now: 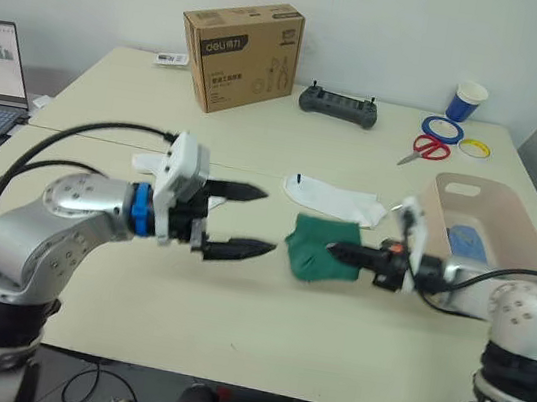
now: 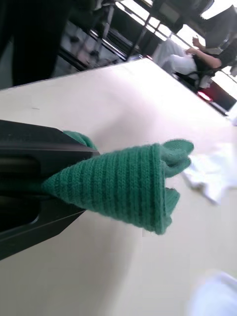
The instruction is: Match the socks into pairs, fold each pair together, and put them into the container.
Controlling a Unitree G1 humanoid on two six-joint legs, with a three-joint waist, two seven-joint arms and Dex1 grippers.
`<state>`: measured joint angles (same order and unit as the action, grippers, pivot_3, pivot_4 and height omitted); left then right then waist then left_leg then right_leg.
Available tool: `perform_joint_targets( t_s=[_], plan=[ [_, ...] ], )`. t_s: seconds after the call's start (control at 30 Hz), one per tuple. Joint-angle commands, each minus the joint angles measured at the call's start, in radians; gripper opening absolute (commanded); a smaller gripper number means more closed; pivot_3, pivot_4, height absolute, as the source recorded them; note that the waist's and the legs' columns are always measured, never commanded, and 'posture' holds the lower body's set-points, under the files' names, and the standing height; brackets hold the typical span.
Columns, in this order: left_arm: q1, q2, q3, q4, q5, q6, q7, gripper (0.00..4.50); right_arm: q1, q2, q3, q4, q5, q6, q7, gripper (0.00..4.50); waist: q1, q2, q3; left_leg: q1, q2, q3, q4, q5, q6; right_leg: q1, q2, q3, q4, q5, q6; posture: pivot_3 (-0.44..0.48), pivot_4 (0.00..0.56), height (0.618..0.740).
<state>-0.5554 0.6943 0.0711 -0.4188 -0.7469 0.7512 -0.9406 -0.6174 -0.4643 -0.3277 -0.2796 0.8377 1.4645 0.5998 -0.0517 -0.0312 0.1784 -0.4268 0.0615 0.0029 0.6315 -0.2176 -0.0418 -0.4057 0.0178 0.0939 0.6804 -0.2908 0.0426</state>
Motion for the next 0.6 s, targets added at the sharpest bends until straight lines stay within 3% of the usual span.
perform_joint_targets(
  t_s=[0.03,0.1,0.2,0.4,0.6],
  plan=[
    [-0.120,-0.086,-0.071,0.054,0.051,-0.035,0.064,4.49,-0.119,-0.118,-0.110,0.056,-0.038,-0.124,-0.035,0.00,0.001,0.000,0.000,0.000,0.000,0.000,0.001,0.000,0.000,0.000,0.000,0.000,0.000,0.000,0.000,0.000,0.150,0.740],
    [-0.190,-0.162,-0.114,0.119,0.103,-0.072,0.107,4.49,-0.151,-0.229,-0.088,0.093,-0.131,-0.248,-0.036,0.00,0.004,0.000,0.000,0.000,0.000,0.000,0.001,0.000,0.000,0.000,0.000,0.001,-0.001,0.001,-0.001,0.000,0.150,0.740],
    [-0.285,-0.270,-0.148,0.216,0.159,-0.131,0.149,4.49,-0.082,-0.434,0.032,0.086,-0.298,-0.486,0.062,0.00,0.021,0.000,0.000,-0.001,-0.001,0.001,0.000,0.000,0.000,-0.001,0.000,0.001,-0.002,0.001,-0.002,0.000,0.150,0.740],
    [-0.374,-0.417,-0.248,0.333,0.237,-0.229,0.108,4.49,0.030,-0.705,0.170,0.242,-0.629,-0.959,0.150,0.00,0.017,0.001,0.000,-0.001,-0.002,0.003,-0.001,0.000,0.000,-0.001,-0.001,0.004,-0.003,0.001,-0.002,0.000,0.150,0.740],
    [-0.400,-0.473,-0.308,0.389,0.300,-0.281,0.075,4.49,0.136,-0.807,0.283,0.413,-0.890,-1.319,0.143,0.00,0.014,0.004,0.000,0.001,-0.002,0.004,-0.001,0.000,0.000,-0.001,-0.001,0.004,0.000,0.001,-0.002,0.000,0.150,0.740]
  ],
)
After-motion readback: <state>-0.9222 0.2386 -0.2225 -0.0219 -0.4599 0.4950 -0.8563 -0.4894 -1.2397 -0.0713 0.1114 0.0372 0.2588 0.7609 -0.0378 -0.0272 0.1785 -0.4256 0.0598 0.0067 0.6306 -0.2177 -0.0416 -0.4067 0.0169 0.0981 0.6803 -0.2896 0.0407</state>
